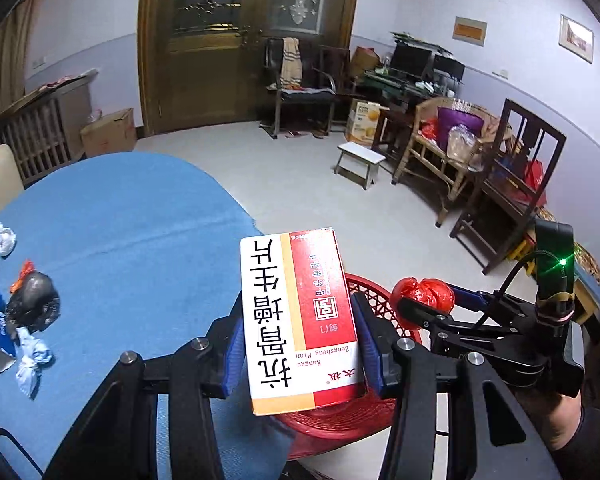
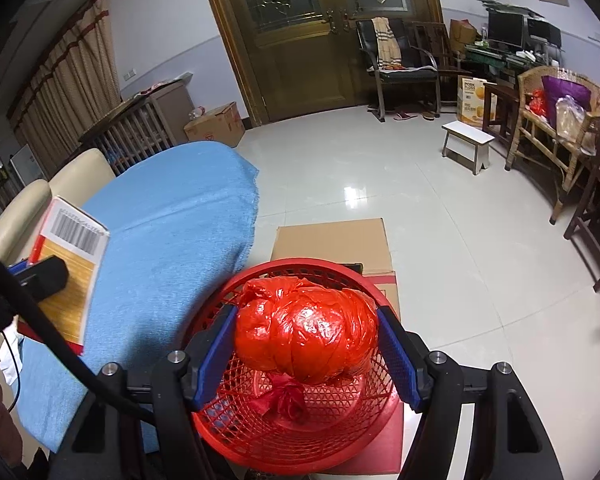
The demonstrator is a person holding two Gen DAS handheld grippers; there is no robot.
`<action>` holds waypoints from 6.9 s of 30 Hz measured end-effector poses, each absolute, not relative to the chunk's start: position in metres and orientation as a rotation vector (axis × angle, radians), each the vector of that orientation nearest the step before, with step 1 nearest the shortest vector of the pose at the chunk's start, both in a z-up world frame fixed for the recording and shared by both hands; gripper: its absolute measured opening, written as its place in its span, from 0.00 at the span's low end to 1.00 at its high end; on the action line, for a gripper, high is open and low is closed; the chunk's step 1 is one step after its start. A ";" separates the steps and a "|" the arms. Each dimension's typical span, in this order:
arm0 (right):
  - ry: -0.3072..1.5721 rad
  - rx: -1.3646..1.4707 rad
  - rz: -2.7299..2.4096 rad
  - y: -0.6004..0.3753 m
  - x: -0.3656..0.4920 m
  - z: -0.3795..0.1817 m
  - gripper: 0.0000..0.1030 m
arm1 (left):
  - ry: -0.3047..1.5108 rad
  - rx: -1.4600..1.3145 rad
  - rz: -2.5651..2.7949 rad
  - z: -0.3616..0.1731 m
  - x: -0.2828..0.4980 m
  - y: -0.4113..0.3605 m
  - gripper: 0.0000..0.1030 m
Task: Collect trash
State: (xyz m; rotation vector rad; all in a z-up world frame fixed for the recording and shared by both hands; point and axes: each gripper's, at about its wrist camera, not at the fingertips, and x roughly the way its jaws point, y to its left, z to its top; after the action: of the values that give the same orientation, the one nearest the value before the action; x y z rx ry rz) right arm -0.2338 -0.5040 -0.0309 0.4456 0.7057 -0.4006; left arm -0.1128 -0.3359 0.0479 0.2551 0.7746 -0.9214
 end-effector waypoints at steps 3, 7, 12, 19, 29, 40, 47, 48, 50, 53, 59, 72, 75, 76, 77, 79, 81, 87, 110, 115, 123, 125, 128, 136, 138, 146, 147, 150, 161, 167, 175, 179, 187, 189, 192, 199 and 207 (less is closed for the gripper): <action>0.711 0.458 -0.401 -0.506 -0.235 -0.036 0.70 | 0.790 0.276 -0.932 0.041 -0.115 -0.345 0.49; 0.717 0.474 -0.403 -0.511 -0.236 -0.042 0.70 | 0.815 0.293 -0.940 0.031 -0.115 -0.352 0.49; 0.734 0.488 -0.393 -0.514 -0.235 -0.049 0.70 | 0.849 0.320 -0.944 0.019 -0.113 -0.368 0.52; 0.762 0.514 -0.392 -0.518 -0.235 -0.062 0.71 | 0.903 0.349 -0.937 -0.002 -0.109 -0.377 0.64; 0.781 0.522 -0.416 -0.522 -0.230 -0.064 0.83 | 0.880 0.266 -0.868 0.012 -0.088 -0.341 0.70; 0.718 0.425 -0.341 -0.470 -0.179 -0.017 0.91 | 0.780 0.107 -0.575 0.036 -0.052 -0.210 0.72; 0.723 0.294 -0.224 -0.379 -0.087 -0.010 0.95 | 0.742 -0.023 -0.253 0.036 -0.024 -0.080 0.76; 0.731 0.284 -0.210 -0.368 -0.073 -0.013 0.95 | 0.743 -0.033 -0.215 0.033 -0.019 -0.066 0.76; 0.758 0.233 -0.176 -0.335 -0.035 -0.024 0.95 | 0.759 -0.062 -0.119 0.025 -0.008 -0.030 0.76; 0.813 0.149 -0.168 -0.299 0.006 -0.044 0.95 | 0.790 -0.082 0.001 0.011 0.005 0.008 0.76; 0.905 0.105 -0.177 -0.269 0.058 -0.078 0.96 | 0.857 -0.123 0.164 -0.019 0.028 0.042 0.76; 0.897 0.106 -0.172 -0.271 0.062 -0.082 1.00 | 0.952 -0.125 0.276 -0.027 0.042 0.028 0.76; 0.897 0.106 -0.172 -0.271 0.063 -0.083 1.00 | 0.960 -0.109 0.296 -0.025 0.042 0.022 0.76; 0.897 0.106 -0.172 -0.271 0.063 -0.083 1.00 | 0.957 -0.100 0.305 -0.023 0.041 0.021 0.76; 0.897 0.106 -0.172 -0.270 0.063 -0.083 1.00 | 0.953 -0.088 0.316 -0.020 0.039 0.019 0.76; 0.898 0.106 -0.172 -0.270 0.063 -0.083 1.00 | 0.947 -0.071 0.341 -0.016 0.037 0.020 0.76; 0.898 0.106 -0.172 -0.270 0.063 -0.083 1.00 | 0.947 -0.066 0.362 -0.013 0.036 0.022 0.76; 0.898 0.106 -0.172 -0.270 0.063 -0.083 1.00 | 0.945 -0.048 0.426 -0.006 0.036 0.028 0.76; 0.898 0.106 -0.172 -0.270 0.064 -0.083 1.00 | 0.955 -0.022 0.371 -0.011 0.039 0.002 0.76; 0.898 0.106 -0.173 -0.270 0.064 -0.084 1.00 | 0.956 -0.033 0.365 -0.012 0.041 0.005 0.76; 0.899 0.105 -0.173 -0.270 0.064 -0.084 1.00 | 0.953 -0.033 0.349 -0.011 0.042 0.002 0.76; 0.899 0.105 -0.173 -0.270 0.063 -0.084 1.00 | 0.950 -0.035 0.350 -0.010 0.041 0.002 0.76; 0.899 0.105 -0.173 -0.270 0.064 -0.084 1.00 | 0.944 -0.041 0.356 -0.007 0.042 0.004 0.76; 0.899 0.105 -0.174 -0.270 0.063 -0.083 1.00 | 0.955 -0.037 0.348 -0.010 0.045 -0.002 0.76; 0.899 0.105 -0.174 -0.270 0.063 -0.083 1.00 | 0.959 -0.037 0.346 -0.011 0.045 -0.003 0.76; 0.899 0.105 -0.174 -0.270 0.064 -0.083 1.00 | 0.955 -0.036 0.357 -0.010 0.043 0.000 0.76; 0.899 0.105 -0.174 -0.270 0.064 -0.083 1.00 | 0.955 -0.036 0.357 -0.011 0.043 0.001 0.76; 0.900 0.105 -0.174 -0.270 0.064 -0.083 1.00 | 0.955 -0.030 0.359 -0.011 0.043 0.001 0.76; 0.900 0.105 -0.174 -0.270 0.064 -0.083 1.00 | 0.948 -0.058 0.316 -0.012 0.041 0.000 0.76; 0.900 0.105 -0.174 -0.270 0.064 -0.083 1.00 | 0.925 -0.097 0.283 -0.007 0.037 0.006 0.76; 0.900 0.105 -0.174 -0.270 0.064 -0.083 1.00 | 0.893 -0.175 0.214 -0.003 0.026 0.014 0.76; 0.900 0.105 -0.174 -0.270 0.064 -0.084 1.00 | 0.902 -0.180 0.144 -0.007 0.019 0.010 0.76; 0.901 0.104 -0.174 -0.270 0.063 -0.085 1.00 | 0.922 -0.165 -0.013 -0.019 0.013 0.005 0.76; 0.901 0.104 -0.176 -0.270 0.063 -0.086 1.00 | 0.916 -0.157 -0.034 -0.020 0.011 0.006 0.76; 0.902 0.102 -0.178 -0.270 0.066 -0.083 1.00 | 0.913 -0.152 -0.057 -0.020 0.010 0.011 0.76; 0.843 0.084 -0.077 -0.247 0.049 -0.049 1.00 | 0.898 -0.188 -0.029 -0.024 0.013 0.042 0.76; 0.864 0.084 0.132 -0.181 0.063 -0.038 0.97 | 0.887 -0.186 0.028 -0.024 0.021 0.065 0.76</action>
State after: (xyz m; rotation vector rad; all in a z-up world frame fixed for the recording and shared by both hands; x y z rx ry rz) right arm 0.0627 -0.1808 -0.0376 0.0840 0.8645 0.1324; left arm 0.0210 0.0648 -0.0244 -0.1858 0.8867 0.0276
